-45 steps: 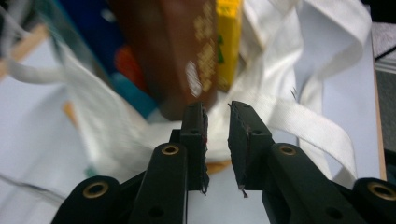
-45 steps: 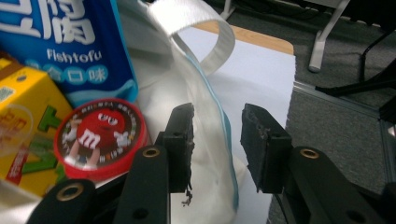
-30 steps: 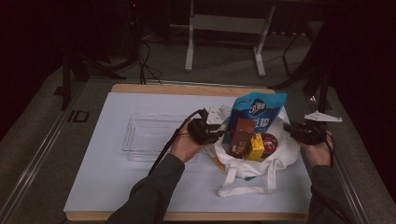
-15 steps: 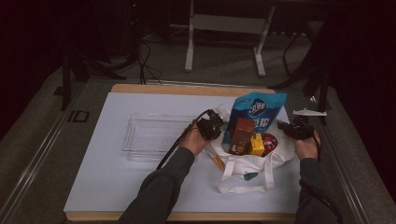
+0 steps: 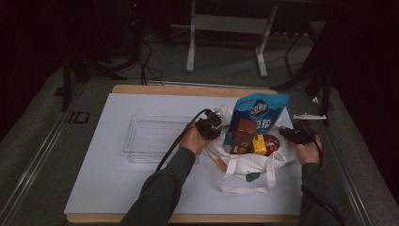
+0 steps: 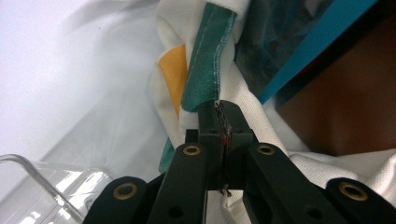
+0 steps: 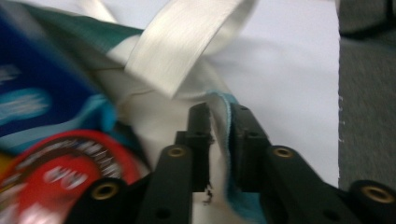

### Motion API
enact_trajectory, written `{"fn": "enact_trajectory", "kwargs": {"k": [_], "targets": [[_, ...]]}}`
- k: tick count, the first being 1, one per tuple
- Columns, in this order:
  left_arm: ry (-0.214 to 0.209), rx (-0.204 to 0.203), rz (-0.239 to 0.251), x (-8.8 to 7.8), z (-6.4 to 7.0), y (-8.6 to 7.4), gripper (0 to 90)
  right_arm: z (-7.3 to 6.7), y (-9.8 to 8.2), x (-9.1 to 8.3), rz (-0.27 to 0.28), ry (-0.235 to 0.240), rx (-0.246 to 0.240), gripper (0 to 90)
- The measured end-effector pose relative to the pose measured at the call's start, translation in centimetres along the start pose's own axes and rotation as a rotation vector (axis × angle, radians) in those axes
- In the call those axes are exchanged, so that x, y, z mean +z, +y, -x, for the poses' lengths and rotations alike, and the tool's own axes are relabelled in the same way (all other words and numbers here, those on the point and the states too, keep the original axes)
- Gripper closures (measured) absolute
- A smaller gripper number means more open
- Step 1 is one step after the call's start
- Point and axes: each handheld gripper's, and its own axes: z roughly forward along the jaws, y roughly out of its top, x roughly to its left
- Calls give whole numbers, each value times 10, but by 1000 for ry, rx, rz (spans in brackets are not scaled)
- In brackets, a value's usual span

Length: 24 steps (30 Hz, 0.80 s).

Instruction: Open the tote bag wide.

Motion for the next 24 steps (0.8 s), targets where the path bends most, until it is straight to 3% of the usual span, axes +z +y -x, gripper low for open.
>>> {"fn": "enact_trajectory", "kwargs": {"k": [4,8,15,18,22,24], "targets": [[8,9,0,-1,2,0,885,-7,-4,-24,54,-2,-62,721],[-8,4,11,-3,2,-1,882,-12,-8,-46,92,6,-94,713],[-27,-1,27,-5,2,-3,878,-28,-30,-86,166,109,-120,699],[-26,3,27,-6,3,-3,878,-41,-44,-101,179,138,-158,699],[-31,9,25,-6,3,-3,877,-54,-63,-116,212,197,-180,676],[-32,10,27,-5,2,-3,877,-58,-72,-115,207,207,-174,675]]}}
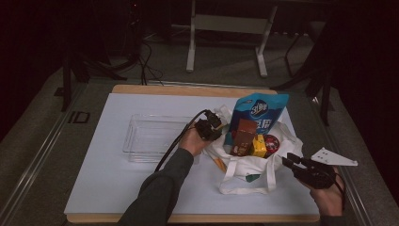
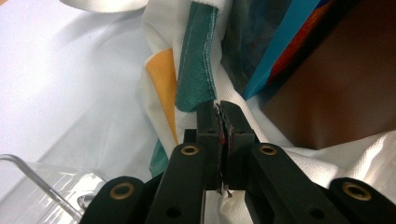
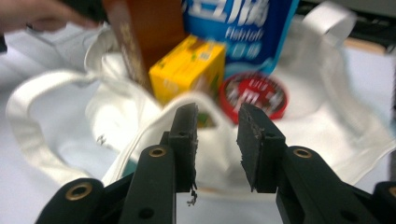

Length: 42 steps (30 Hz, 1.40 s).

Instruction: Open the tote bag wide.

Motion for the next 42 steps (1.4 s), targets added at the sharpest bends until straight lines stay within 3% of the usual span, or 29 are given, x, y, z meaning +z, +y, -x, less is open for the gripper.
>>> {"fn": "enact_trajectory", "kwargs": {"k": [4,7,9,11,13,15,16,19,21,23,27,33,36,42], "targets": [[6,7,1,-1,2,-1,877,-3,-14,12,-35,28,2,633],[8,15,0,-2,2,-1,877,-1,-17,14,0,22,22,609],[8,16,-1,-3,2,-1,877,-1,-16,13,2,-5,12,586],[9,16,-2,-2,2,-1,877,-2,-15,16,-32,-45,-1,584],[11,18,-2,-2,3,-1,878,-1,-17,19,-44,-50,5,640],[11,21,-3,-2,4,-1,879,-4,-19,19,-47,-22,-14,790],[12,21,-4,-2,3,-1,880,-6,-20,19,-51,-2,-34,818],[13,17,-9,-1,3,-1,882,-10,-24,25,-118,-14,-92,876],[13,13,-9,0,2,-1,882,-8,-29,33,-149,1,-99,877],[13,9,-7,0,2,-1,882,-2,-36,43,-178,2,-81,877],[9,-11,-8,1,0,0,882,0,-50,68,-232,17,-1,874],[1,-13,13,-2,0,-1,875,2,-47,71,-258,18,62,871],[-10,-11,58,-8,1,-1,820,-1,-49,71,-246,-3,74,870],[-3,13,126,-28,8,-3,761,1,-51,70,-234,10,88,867]]}}
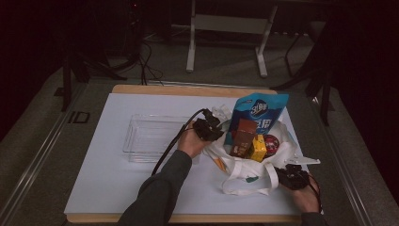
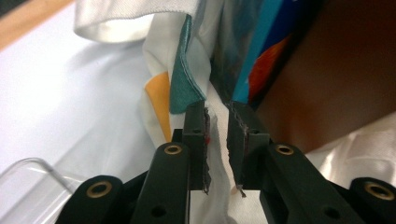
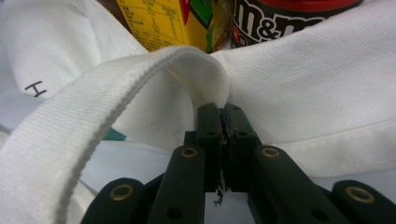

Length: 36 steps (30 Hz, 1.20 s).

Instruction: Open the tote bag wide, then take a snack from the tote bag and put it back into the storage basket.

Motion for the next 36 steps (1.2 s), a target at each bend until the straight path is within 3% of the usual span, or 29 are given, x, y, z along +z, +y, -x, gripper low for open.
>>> {"fn": "enact_trajectory", "kwargs": {"k": [3,6,10,16,17,21,22,24,30,36], "targets": [[-27,-4,72,-14,5,-1,740,0,-1,0,4,0,5,867],[-34,17,103,-21,13,-3,741,0,-2,0,8,1,8,867],[-40,41,107,-22,22,-7,751,0,-3,0,12,1,12,866],[-57,79,61,-8,34,-13,850,0,-3,-1,16,4,16,866],[-55,104,39,-3,38,-13,866,0,-3,-1,16,5,16,866],[-50,142,1,8,43,-13,893,2,-4,-1,21,12,16,865],[-53,171,-27,17,46,-15,893,2,-4,-1,24,15,18,865],[-51,184,-41,21,50,-16,894,3,-5,-1,27,17,20,865],[-59,216,-83,29,56,-18,895,2,-5,-1,30,13,16,865],[-78,214,-78,34,62,-19,895,2,-5,-1,32,11,17,865]]}}
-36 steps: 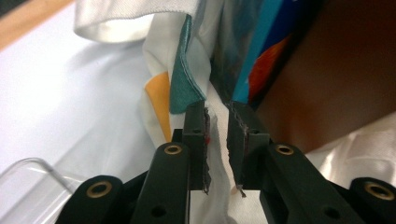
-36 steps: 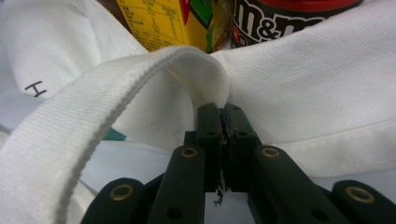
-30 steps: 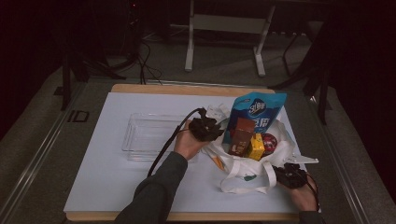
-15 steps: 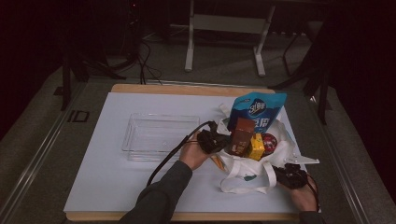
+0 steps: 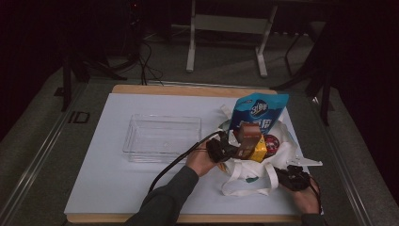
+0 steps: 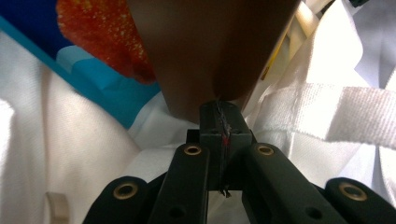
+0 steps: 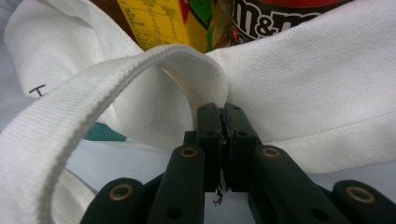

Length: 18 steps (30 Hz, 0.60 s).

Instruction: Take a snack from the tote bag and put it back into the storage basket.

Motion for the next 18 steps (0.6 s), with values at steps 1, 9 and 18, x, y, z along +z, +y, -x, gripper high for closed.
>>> {"fn": "enact_trajectory", "kwargs": {"k": [1,9,18], "targets": [[-4,-4,1,0,-1,0,893,0,0,0,0,0,0,864],[-7,-18,37,-18,-7,1,743,1,-1,0,6,8,4,864],[-60,-63,132,-42,-22,-1,625,1,-1,0,5,9,6,864]]}}
